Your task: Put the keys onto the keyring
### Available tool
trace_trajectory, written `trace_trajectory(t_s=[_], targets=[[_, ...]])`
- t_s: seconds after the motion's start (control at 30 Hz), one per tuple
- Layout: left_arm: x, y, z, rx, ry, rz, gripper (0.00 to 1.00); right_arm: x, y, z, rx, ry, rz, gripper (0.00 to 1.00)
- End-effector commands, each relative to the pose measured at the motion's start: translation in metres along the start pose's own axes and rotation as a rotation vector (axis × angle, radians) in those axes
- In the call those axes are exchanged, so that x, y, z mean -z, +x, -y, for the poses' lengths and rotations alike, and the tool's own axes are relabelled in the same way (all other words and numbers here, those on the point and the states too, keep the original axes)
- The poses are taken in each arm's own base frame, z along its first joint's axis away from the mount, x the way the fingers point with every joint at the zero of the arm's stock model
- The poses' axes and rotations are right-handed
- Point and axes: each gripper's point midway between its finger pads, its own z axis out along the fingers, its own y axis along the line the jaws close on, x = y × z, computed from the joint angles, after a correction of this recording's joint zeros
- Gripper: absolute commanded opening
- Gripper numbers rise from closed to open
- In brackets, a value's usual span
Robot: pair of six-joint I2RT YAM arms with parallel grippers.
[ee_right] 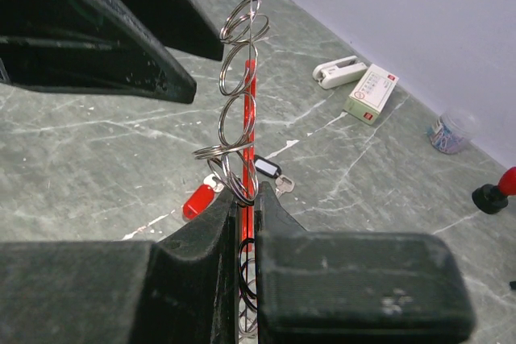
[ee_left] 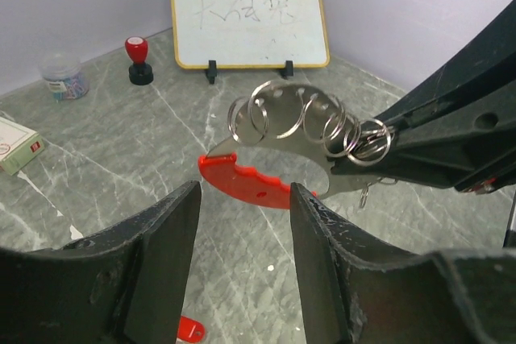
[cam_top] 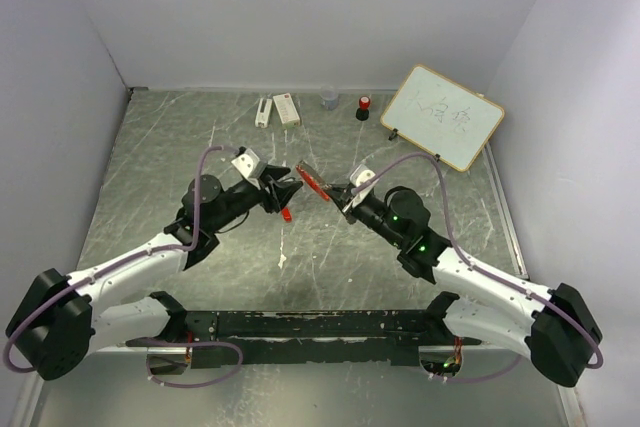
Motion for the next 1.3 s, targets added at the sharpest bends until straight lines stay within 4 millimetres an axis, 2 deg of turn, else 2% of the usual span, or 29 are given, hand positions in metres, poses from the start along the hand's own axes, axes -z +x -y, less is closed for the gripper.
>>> trace_trajectory(t_s=[0.0, 0.2, 0.37, 0.63, 0.93, 1.2, 1.27], targets=[[-0.004, -0.005, 0.006, -0.050, 0.049, 0.009, 0.59, 0.003, -0.017, 0.009, -0.015, 0.036, 0.031, 0.00], [-0.009, -0.002, -0.004, -0.047, 0.001, 0.004, 0.56, 0.004, -0.010, 0.016, -0.032, 0.073, -0.030, 0.00], [-0.011, 0.006, -0.021, -0.033, -0.092, -0.043, 0.54, -0.001, -0.001, 0.024, -0.047, 0.120, -0.099, 0.00], [-0.003, 0.018, -0.043, -0.048, -0.218, -0.099, 0.54, -0.011, 0.018, 0.034, -0.078, 0.183, -0.219, 0.00], [-0.008, 0.029, -0.056, -0.065, -0.275, -0.155, 0.52, -0.014, 0.028, 0.042, -0.090, 0.229, -0.286, 0.00], [-0.011, 0.042, -0.057, -0.046, -0.276, -0.201, 0.57, -0.011, 0.035, 0.047, -0.097, 0.268, -0.330, 0.00], [-0.012, 0.045, -0.057, -0.049, -0.275, -0.215, 0.62, -0.009, 0.037, 0.048, -0.097, 0.276, -0.336, 0.00]])
